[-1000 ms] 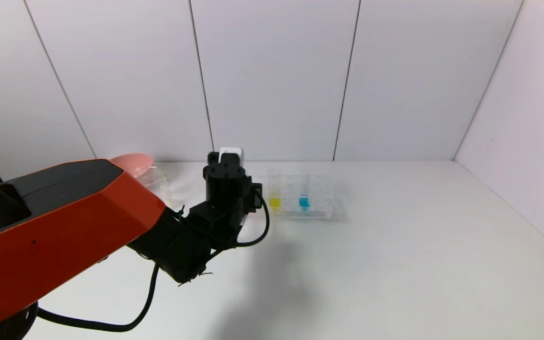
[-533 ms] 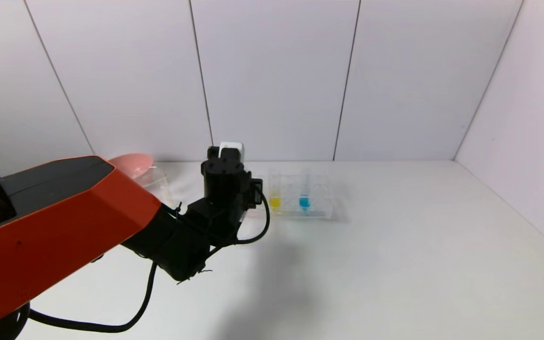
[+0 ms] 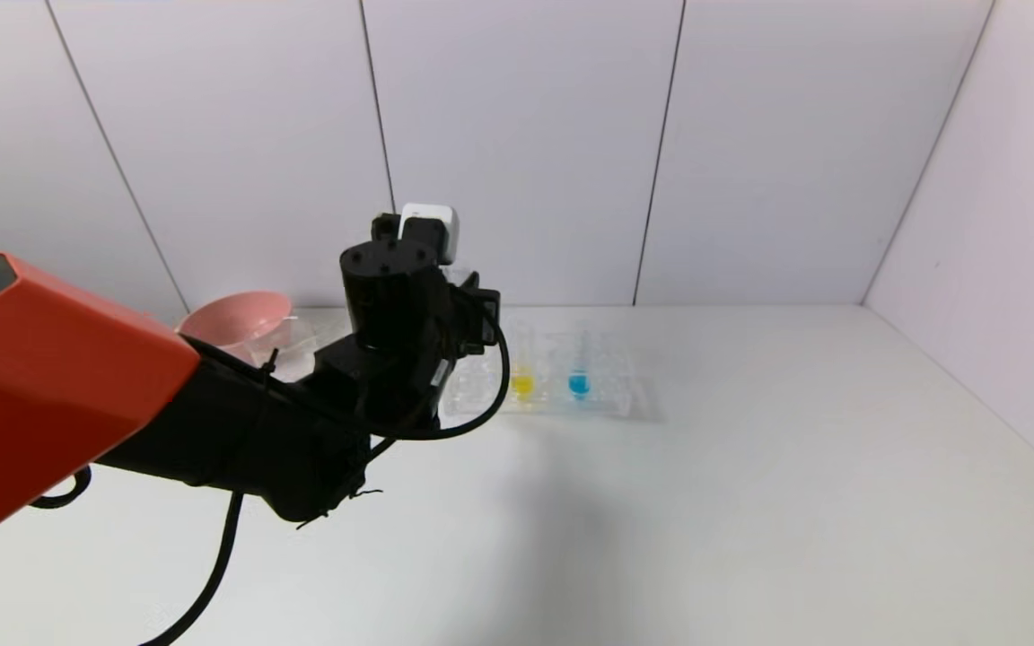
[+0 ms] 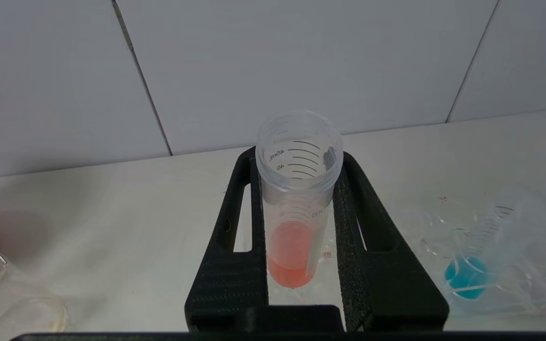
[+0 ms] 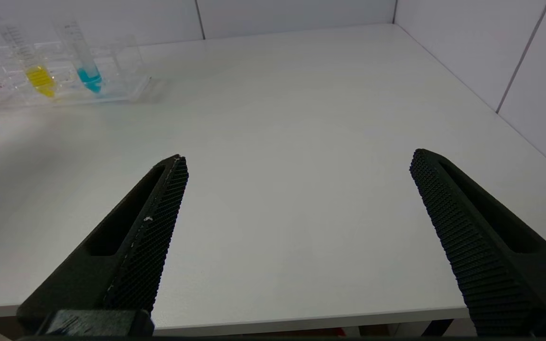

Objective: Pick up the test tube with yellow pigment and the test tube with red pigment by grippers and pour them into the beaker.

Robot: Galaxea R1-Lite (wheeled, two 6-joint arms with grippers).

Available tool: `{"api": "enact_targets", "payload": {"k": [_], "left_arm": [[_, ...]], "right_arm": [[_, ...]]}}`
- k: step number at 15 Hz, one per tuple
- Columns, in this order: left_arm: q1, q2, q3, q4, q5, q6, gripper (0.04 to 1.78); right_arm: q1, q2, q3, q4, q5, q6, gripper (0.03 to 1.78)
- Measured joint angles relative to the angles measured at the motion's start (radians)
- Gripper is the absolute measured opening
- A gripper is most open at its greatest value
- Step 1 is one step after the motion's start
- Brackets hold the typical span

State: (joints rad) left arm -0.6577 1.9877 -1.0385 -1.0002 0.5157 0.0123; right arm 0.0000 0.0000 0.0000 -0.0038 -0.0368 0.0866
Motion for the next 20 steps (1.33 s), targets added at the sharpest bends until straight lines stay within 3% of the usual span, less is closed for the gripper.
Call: {"api": "enact_targets", "payload": {"k": [4, 7, 10, 16, 18, 20], "left_arm": [[0.001, -0.051, 0.043, 0.013, -0.022, 0.001, 0.43], [0.058, -0.137, 0.129, 0.074, -0.125, 0.001, 0.43], [0.248, -0.274, 0.217, 0.192, -0.318, 0.012, 0.43], [0.68, -0.523, 0.278, 0.503, -0.796, 0.144, 0.43], [0.783, -0.554, 0.257, 0.621, -0.928, 0.238, 0.43], [0.839, -0.546, 0.207, 0.734, -0.996, 0.311, 0.43]], "right_arm": [[0.0, 0.0, 0.0, 0.0, 0.0, 0.0, 1.71], [0.0, 0.0, 0.0, 0.0, 0.0, 0.0, 1.71], [0.0, 0.0, 0.0, 0.0, 0.0, 0.0, 1.71], [0.0, 0.0, 0.0, 0.0, 0.0, 0.0, 1.71], [0.0, 0.0, 0.0, 0.0, 0.0, 0.0, 1.71], [0.0, 0.0, 0.0, 0.0, 0.0, 0.0, 1.71]]}}
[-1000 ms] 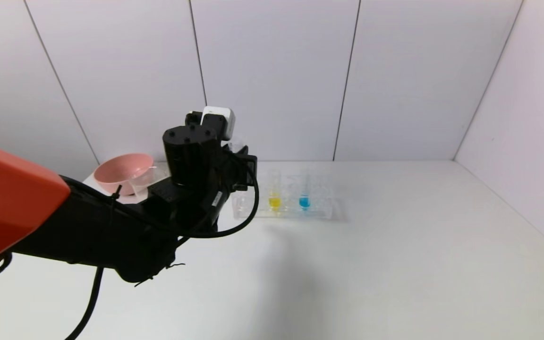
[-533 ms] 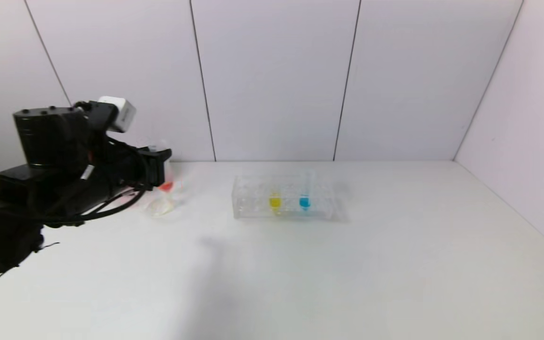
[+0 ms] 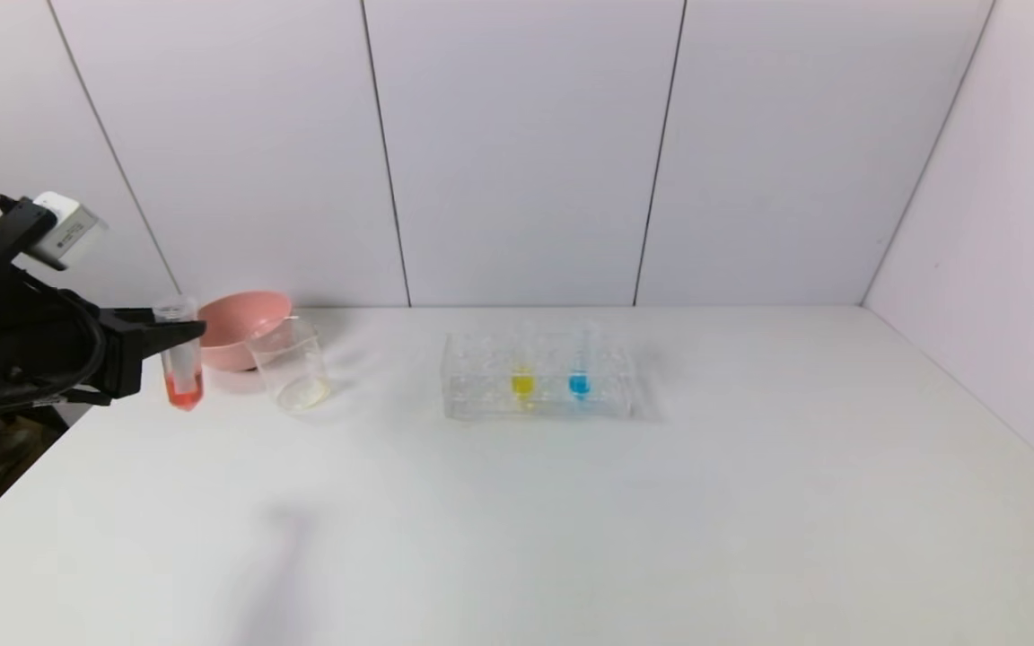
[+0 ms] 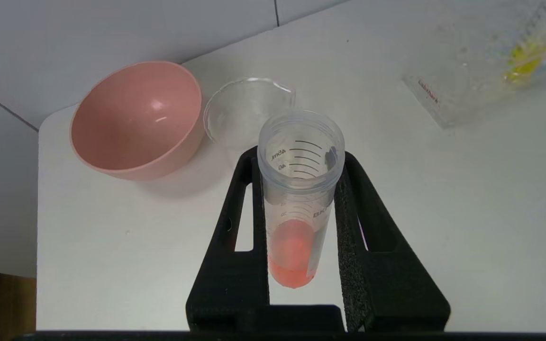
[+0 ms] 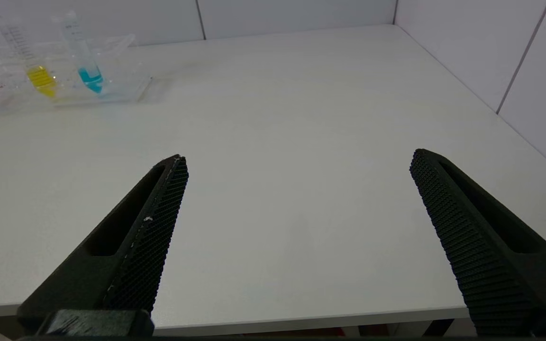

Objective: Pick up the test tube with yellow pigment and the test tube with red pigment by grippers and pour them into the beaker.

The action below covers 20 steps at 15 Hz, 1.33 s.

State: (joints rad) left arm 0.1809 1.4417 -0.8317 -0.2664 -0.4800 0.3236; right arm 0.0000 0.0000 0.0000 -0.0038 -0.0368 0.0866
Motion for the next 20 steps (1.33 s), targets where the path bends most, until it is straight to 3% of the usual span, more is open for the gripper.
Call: {"api": "enact_targets", "payload": {"k": [4, 10, 16, 20], "left_arm": [[0.046, 0.098, -0.163, 0.172, -0.006, 0.151, 0.43], [0.044, 0.301, -0.531, 0.509, 0.014, 0.353, 0.43], [-0.011, 0.476, -0.823, 0.755, 0.097, 0.464, 0.43], [-0.053, 0.569, -1.06, 0.954, 0.207, 0.547, 0.43]], "right_arm": [[0.0, 0.0, 0.0, 0.0, 0.0, 0.0, 1.71], [0.0, 0.0, 0.0, 0.0, 0.0, 0.0, 1.71], [0.0, 0.0, 0.0, 0.0, 0.0, 0.0, 1.71], [0.0, 0.0, 0.0, 0.0, 0.0, 0.0, 1.71]]}}
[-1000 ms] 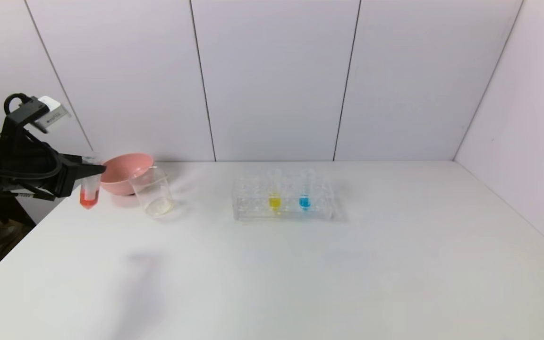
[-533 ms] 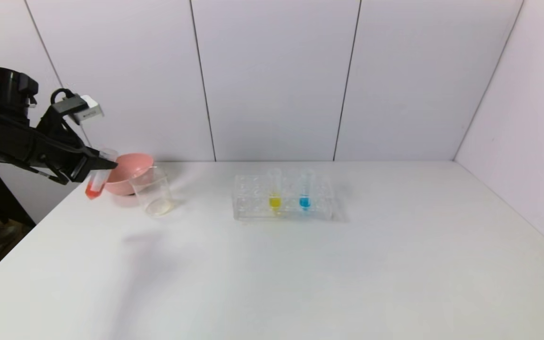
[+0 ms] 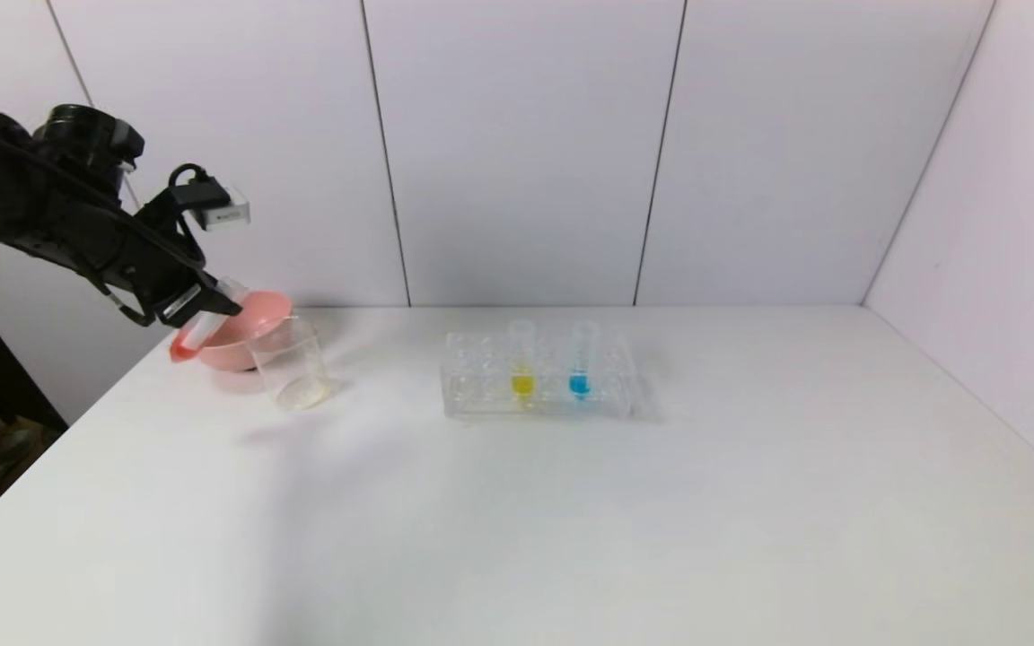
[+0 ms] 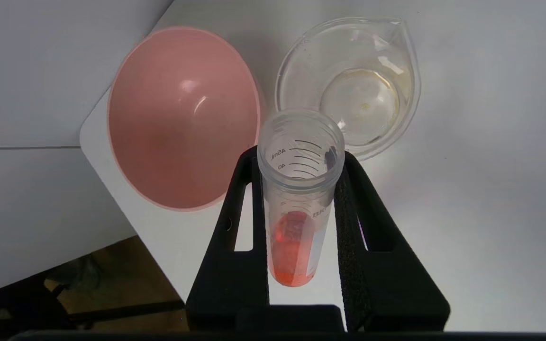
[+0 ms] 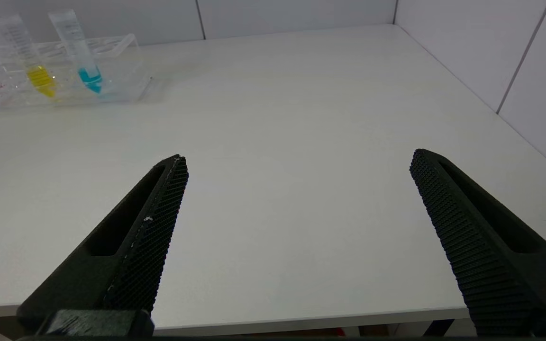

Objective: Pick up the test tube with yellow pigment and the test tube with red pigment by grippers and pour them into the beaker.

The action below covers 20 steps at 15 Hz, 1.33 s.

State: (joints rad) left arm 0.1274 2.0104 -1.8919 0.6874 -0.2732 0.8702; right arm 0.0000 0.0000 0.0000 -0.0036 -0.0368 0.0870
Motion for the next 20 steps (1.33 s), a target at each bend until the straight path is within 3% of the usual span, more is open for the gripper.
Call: {"api": "enact_targets", "payload": {"k": [3, 10, 15, 20], "left_arm": [[-0.059, 0.071, -0.098, 0.103, 0.138, 0.088, 0.43], [-0.14, 0.111, -0.125, 0.112, 0.367, 0.141, 0.43], [-0.184, 0.103, -0.127, 0.135, 0.579, 0.168, 0.43], [-0.23, 0.103, -0.127, 0.154, 0.659, 0.171, 0.43]], "right_arm": [[0.0, 0.0, 0.0, 0.0, 0.0, 0.0, 1.71], [0.0, 0.0, 0.0, -0.001, 0.0, 0.0, 1.71], [0.0, 0.0, 0.0, 0.0, 0.0, 0.0, 1.71], [0.0, 0.0, 0.0, -0.001, 0.0, 0.0, 1.71]]}}
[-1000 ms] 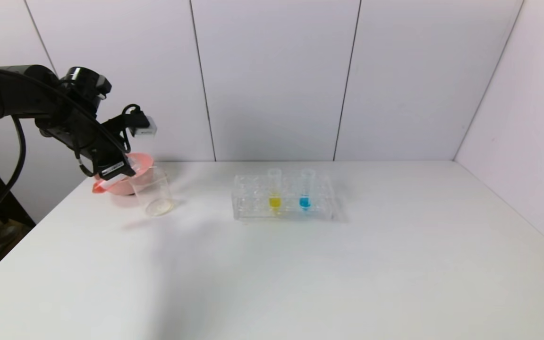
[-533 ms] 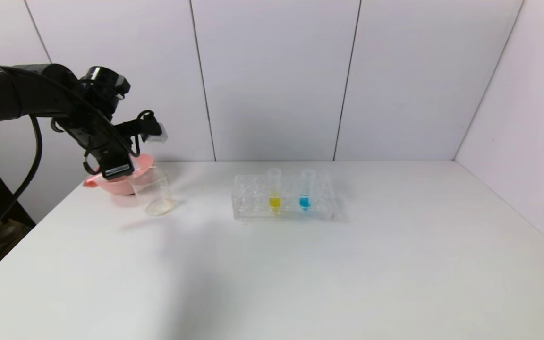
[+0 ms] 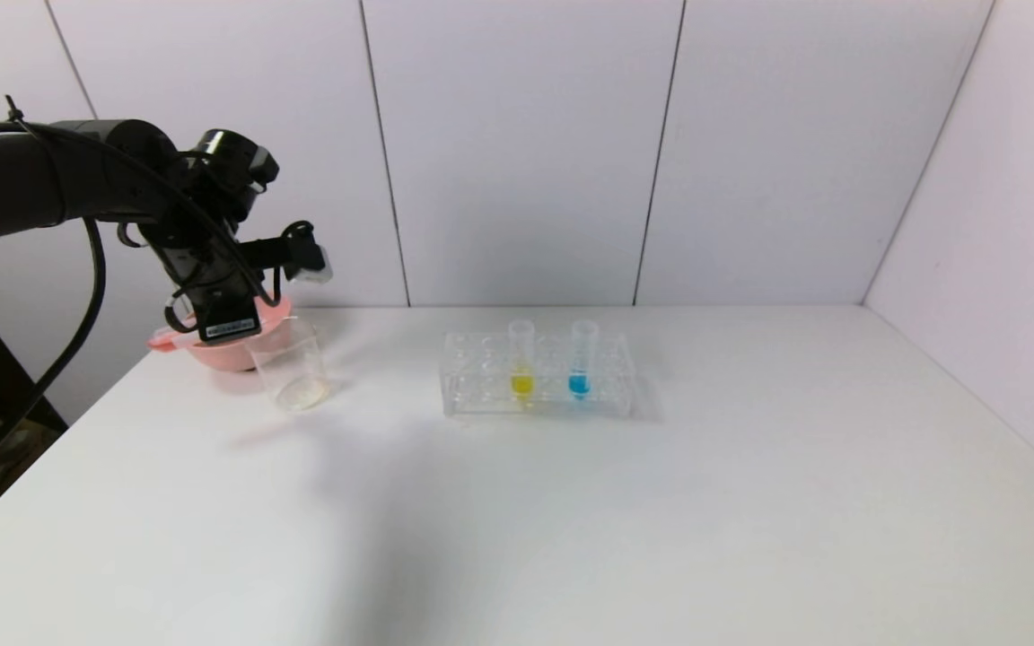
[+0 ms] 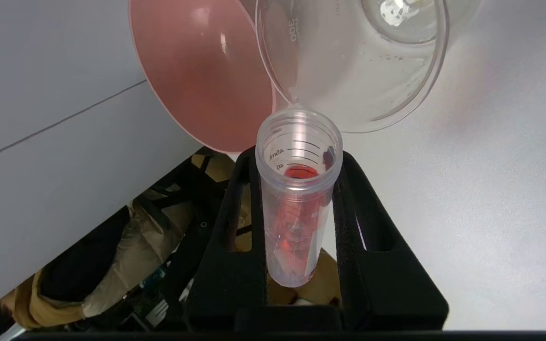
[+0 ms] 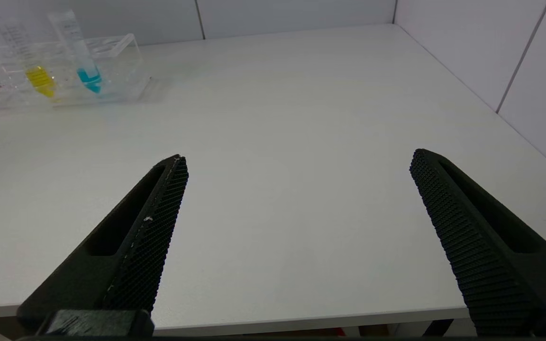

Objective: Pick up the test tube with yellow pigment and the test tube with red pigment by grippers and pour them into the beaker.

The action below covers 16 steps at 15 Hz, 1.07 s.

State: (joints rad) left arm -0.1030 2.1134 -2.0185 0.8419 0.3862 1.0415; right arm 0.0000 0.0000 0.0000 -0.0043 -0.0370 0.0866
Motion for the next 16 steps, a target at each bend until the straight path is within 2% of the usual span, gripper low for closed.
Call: {"api": "enact_targets", "payload": {"k": [7, 16], "left_arm": [[-0.072, 0.026, 0.0, 0.008, 0.203, 0.003, 0.43], [-0.109, 0.057, 0.0, 0.027, 0.362, 0.026, 0.43]], "right_arm": [[0.0, 0.0, 0.0, 0.0, 0.0, 0.0, 1.71], [0.0, 0.0, 0.0, 0.0, 0.0, 0.0, 1.71]]}}
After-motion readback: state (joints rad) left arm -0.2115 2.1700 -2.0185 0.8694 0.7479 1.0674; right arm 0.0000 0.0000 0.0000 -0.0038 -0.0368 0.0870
